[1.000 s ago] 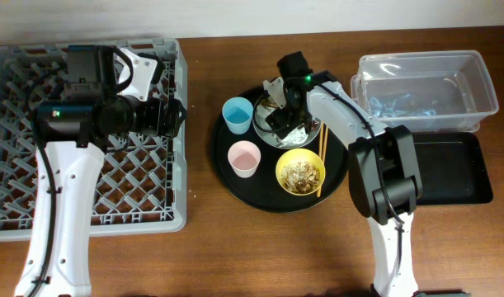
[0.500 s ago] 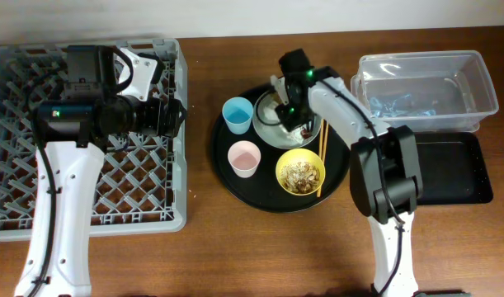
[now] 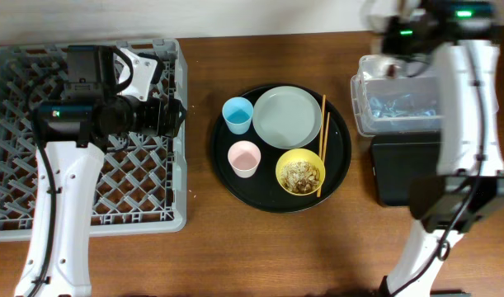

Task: Sort waste into correct bins and load items into the dishwasher rack
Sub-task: 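Grasp the tissue and wrapper on the white plate with the right gripper, then drop the tissue and wrapper into the clear plastic bin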

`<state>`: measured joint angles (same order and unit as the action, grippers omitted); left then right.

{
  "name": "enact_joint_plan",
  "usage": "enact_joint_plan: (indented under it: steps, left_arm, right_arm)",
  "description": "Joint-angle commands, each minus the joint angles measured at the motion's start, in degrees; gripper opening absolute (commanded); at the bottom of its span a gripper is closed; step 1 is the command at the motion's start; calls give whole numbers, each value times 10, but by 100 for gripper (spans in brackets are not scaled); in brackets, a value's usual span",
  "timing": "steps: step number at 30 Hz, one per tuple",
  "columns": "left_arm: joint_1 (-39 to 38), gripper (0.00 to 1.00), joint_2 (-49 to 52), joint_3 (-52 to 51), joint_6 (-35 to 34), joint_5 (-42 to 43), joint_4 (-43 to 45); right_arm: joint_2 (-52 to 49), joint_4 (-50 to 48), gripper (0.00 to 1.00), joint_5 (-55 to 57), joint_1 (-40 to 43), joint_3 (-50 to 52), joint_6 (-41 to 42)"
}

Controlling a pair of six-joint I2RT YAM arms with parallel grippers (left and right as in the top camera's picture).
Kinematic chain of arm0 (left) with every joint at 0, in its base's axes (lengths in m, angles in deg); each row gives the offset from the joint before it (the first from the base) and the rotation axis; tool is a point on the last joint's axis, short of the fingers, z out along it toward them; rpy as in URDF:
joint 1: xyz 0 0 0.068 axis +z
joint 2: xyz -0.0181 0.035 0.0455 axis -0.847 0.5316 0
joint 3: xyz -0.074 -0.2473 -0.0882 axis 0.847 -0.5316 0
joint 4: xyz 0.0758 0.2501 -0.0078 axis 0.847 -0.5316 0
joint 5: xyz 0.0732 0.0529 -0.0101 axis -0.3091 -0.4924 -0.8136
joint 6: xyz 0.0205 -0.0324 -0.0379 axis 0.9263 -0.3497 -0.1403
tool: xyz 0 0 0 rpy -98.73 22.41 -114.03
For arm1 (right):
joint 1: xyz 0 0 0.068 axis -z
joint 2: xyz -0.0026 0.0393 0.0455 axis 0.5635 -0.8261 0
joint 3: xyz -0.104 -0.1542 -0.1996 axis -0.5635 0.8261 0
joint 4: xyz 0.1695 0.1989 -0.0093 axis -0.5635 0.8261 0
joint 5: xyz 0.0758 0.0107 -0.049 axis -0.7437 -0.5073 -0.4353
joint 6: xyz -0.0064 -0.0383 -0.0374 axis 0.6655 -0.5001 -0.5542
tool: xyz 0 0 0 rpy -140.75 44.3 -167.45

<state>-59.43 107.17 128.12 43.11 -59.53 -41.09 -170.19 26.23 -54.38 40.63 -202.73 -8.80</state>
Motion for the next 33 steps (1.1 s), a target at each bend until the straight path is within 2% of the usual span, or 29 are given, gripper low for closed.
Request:
enact_joint_plan:
  steps: [1, 6, 11, 12, 13, 14, 15, 16, 17, 21, 24, 29, 33]
  left_arm:
    - [-3, 99, 1, 9, 7, 2, -1]
    - [-3, 99, 1, 9, 7, 2, -1]
    - [-3, 99, 1, 9, 7, 2, -1]
    - [-3, 99, 1, 9, 7, 2, -1]
    - [-3, 99, 1, 9, 7, 2, -1]
    - [-3, 99, 1, 9, 7, 2, -1]
    - [-3, 99, 1, 9, 7, 2, -1]
    - [-3, 99, 1, 9, 7, 2, -1]
    - [-3, 99, 1, 9, 7, 2, -1]
    - [-3, 99, 1, 9, 7, 2, -1]
    - [-3, 99, 1, 9, 7, 2, -1]
    - [-3, 99, 1, 9, 7, 2, -1]
    - [-3, 99, 1, 9, 7, 2, -1]
  right_arm:
    - [-13, -10, 4, 19, 76, 37, 174]
    - [-13, -68, 4, 20, 138, 122, 328]
    - [-13, -139, 4, 19, 146, 223, 400]
    - [-13, -157, 21, 12, 145, 236, 399]
    - [-13, -171, 54, 4, 143, 241, 393]
    - [-12, -185, 73, -8, 143, 240, 374]
    - [-10, -201, 86, -32, 143, 238, 345]
    - [-7, -213, 93, -60, 143, 234, 319]
    - [-3, -221, 96, -94, 144, 227, 297]
    - [30, -221, 99, -122, 141, 206, 263]
    - [67, -219, 99, -127, 131, 201, 201]
    - [134, -159, 98, -182, 74, 201, 26]
    - [157, -68, 99, -184, 2, 201, -7]
